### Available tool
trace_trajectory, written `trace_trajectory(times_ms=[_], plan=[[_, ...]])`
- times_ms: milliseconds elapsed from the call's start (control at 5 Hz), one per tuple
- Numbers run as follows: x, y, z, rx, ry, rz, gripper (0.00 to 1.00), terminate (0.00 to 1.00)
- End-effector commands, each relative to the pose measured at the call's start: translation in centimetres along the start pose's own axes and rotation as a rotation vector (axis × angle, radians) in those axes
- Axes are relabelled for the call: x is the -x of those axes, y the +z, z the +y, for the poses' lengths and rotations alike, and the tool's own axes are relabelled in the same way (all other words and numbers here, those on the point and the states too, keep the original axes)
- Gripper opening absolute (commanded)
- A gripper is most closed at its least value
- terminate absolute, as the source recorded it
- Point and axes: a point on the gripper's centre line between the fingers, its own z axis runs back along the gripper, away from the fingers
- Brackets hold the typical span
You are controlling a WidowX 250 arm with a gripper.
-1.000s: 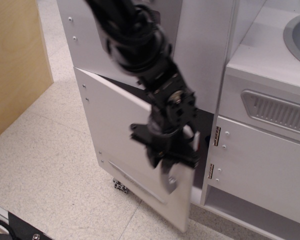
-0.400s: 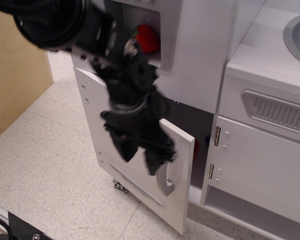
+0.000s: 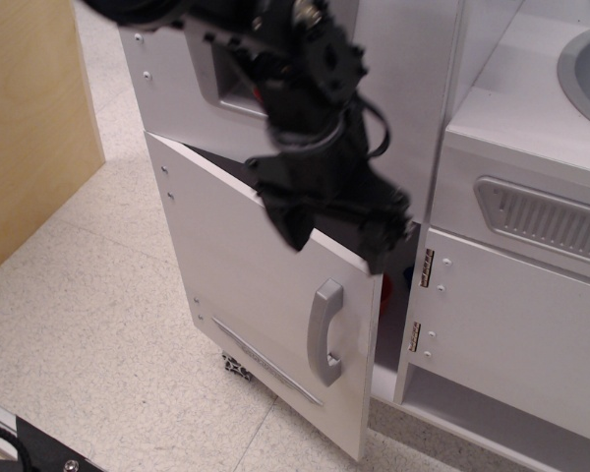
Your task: Open low fridge
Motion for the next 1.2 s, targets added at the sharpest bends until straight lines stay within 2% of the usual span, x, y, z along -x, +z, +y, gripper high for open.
trace_trajectory(times_ms=[0, 400, 600, 800, 1000], plan=[[-3.9, -0.9, -0.7, -0.018, -0.019, -0.097, 1.0, 0.0], [-4.0, -4.0, -0.1, -0.06, -0.068, -0.14, 1.0, 0.0], [-3.6, -5.4, 0.6, -0.104, -0.052, -0.095, 1.0, 0.0], [-1.5, -5.9, 1.2, -0.116, -0.055, -0.023, 1.0, 0.0], [1.8, -6.3, 2.5, -0.148, -0.081, 0.042, 1.0, 0.0]])
